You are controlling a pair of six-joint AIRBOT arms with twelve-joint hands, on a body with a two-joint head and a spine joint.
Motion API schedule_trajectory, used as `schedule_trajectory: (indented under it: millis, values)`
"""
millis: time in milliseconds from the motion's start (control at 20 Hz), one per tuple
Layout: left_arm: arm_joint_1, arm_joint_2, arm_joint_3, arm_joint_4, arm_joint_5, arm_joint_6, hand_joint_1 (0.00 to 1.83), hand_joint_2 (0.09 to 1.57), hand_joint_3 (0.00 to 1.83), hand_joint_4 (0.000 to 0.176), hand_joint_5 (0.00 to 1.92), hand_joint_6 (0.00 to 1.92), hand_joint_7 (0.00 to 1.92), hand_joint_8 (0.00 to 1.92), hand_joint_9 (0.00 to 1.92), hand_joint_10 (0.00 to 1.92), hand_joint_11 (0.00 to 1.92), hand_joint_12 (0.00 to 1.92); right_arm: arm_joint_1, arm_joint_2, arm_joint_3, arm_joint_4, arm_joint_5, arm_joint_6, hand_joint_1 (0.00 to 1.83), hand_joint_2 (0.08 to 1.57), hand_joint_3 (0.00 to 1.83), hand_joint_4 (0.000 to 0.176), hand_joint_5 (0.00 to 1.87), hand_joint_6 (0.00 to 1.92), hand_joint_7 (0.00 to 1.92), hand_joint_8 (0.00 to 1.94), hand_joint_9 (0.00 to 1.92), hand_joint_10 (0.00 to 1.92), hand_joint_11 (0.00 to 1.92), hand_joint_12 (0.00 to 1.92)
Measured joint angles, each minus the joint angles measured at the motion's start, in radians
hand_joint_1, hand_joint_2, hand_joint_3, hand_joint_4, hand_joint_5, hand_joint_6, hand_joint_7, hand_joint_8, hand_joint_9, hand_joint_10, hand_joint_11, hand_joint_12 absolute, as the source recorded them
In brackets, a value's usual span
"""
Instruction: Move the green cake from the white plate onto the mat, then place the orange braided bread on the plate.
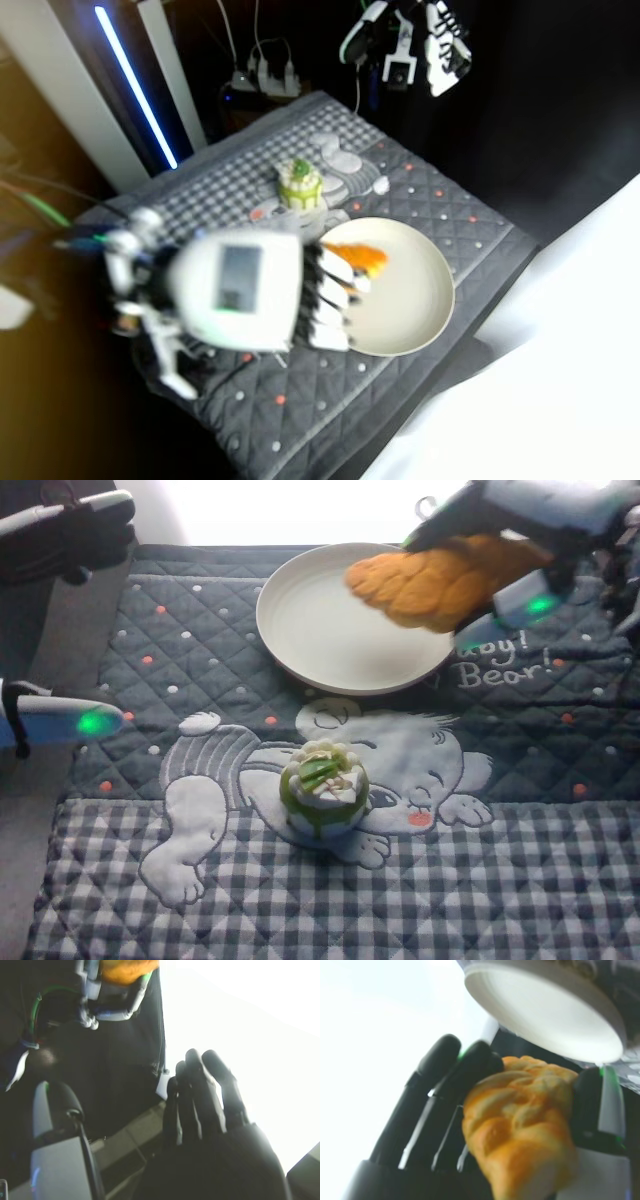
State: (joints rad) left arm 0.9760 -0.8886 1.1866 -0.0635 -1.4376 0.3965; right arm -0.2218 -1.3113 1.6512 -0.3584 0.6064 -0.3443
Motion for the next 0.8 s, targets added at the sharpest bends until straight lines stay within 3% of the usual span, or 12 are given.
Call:
schedule_trajectory:
  millis: [50,150,200,300,350,400,450,550,650,700,750,800]
  values:
    - [-0.006,-0.013,0.011,0.002,-0.001,-0.001,0.81,0.83,0.01,0.000,0.33,0.00,0.45,0.00,0.54,0.02,0.06,1.51,0.001,-0.017,0.018,-0.006,-0.011,0.019,1.28,1.04,0.00,0.000,1.02,0.86,1.30,0.51,1.33,0.34,1.03,1.01]
    - [-0.017,-0.033,0.019,0.011,0.019,-0.003,0.81,0.81,0.00,0.000,0.31,0.00,0.42,0.00,0.51,0.01,0.01,1.54,0.017,-0.053,0.064,-0.005,-0.029,0.065,1.29,1.05,0.00,0.000,1.07,0.66,1.20,0.80,1.38,0.35,1.06,1.10]
    - [-0.021,-0.037,0.023,0.021,0.032,-0.005,0.83,0.82,0.00,0.000,0.30,0.00,0.40,0.00,0.50,0.00,0.01,1.54,0.036,-0.081,0.095,0.000,-0.045,0.077,1.27,1.11,0.01,0.000,0.98,0.69,1.03,1.15,1.24,0.98,1.11,1.42]
    - [-0.025,-0.043,0.026,0.025,0.027,-0.023,0.79,0.80,0.00,0.009,0.32,0.01,0.43,0.01,0.53,0.01,0.00,1.52,0.060,-0.124,0.126,0.015,-0.052,0.079,1.27,1.13,0.00,0.000,0.94,0.79,1.01,1.19,1.11,1.16,1.03,1.51]
    - [-0.026,-0.043,0.027,0.029,0.027,-0.023,0.82,0.79,0.00,0.002,0.32,0.00,0.44,0.01,0.54,0.01,0.00,1.53,0.062,-0.139,0.134,0.013,-0.055,0.079,1.19,1.12,0.00,0.000,0.96,0.94,0.96,1.26,1.12,1.47,1.11,1.70]
    - [-0.032,-0.051,0.038,0.036,0.026,-0.023,0.82,0.79,0.00,0.005,0.32,0.00,0.45,0.01,0.54,0.02,0.00,1.53,0.062,-0.151,0.137,0.009,-0.063,0.079,1.17,1.11,0.00,0.000,0.99,0.94,0.99,1.61,1.25,1.83,1.30,1.88]
    - [-0.040,-0.059,0.039,0.030,0.027,-0.027,0.83,0.79,0.00,0.006,0.33,0.00,0.46,0.01,0.55,0.02,0.00,1.53,0.062,-0.161,0.137,0.003,-0.074,0.079,1.17,1.11,0.00,0.000,0.99,0.94,0.98,1.78,1.32,1.90,1.38,1.91]
    - [-0.043,-0.062,0.041,0.037,0.028,-0.031,0.76,0.88,0.02,0.005,0.34,0.00,0.49,0.01,0.55,0.02,0.00,1.56,0.062,-0.167,0.134,0.000,-0.074,0.080,1.15,1.15,0.00,0.000,0.89,1.10,0.88,1.69,1.21,1.91,1.32,1.92]
    - [-0.044,-0.062,0.041,0.038,0.027,-0.039,0.76,0.88,0.01,0.009,0.34,0.00,0.51,0.01,0.56,0.02,0.00,1.54,0.062,-0.168,0.134,-0.017,-0.074,0.079,1.22,1.21,0.00,0.000,0.87,0.92,0.77,1.56,0.85,1.39,0.88,1.65]
    - [-0.044,-0.062,0.041,0.036,0.027,-0.040,0.79,0.87,0.00,0.011,0.32,0.00,0.49,0.00,0.54,0.01,0.00,1.54,0.062,-0.168,0.134,-0.025,-0.075,0.079,1.00,1.08,0.00,0.000,0.61,0.34,0.51,0.57,0.49,0.63,0.34,1.23]
    - [-0.044,-0.062,0.041,0.036,0.026,-0.041,0.80,0.84,0.00,0.010,0.31,0.00,0.48,0.00,0.54,0.01,0.00,1.54,0.062,-0.167,0.134,-0.035,-0.077,0.079,0.94,0.99,0.00,0.013,0.50,0.09,0.45,0.16,0.45,0.25,0.23,0.99]
    - [-0.044,-0.062,0.041,0.036,0.026,-0.041,0.76,0.85,0.00,0.014,0.31,0.00,0.47,0.00,0.53,0.00,0.00,1.54,0.062,-0.167,0.133,-0.036,-0.078,0.079,0.84,0.88,0.00,0.136,0.30,0.02,0.31,0.03,0.33,0.07,0.12,0.86]
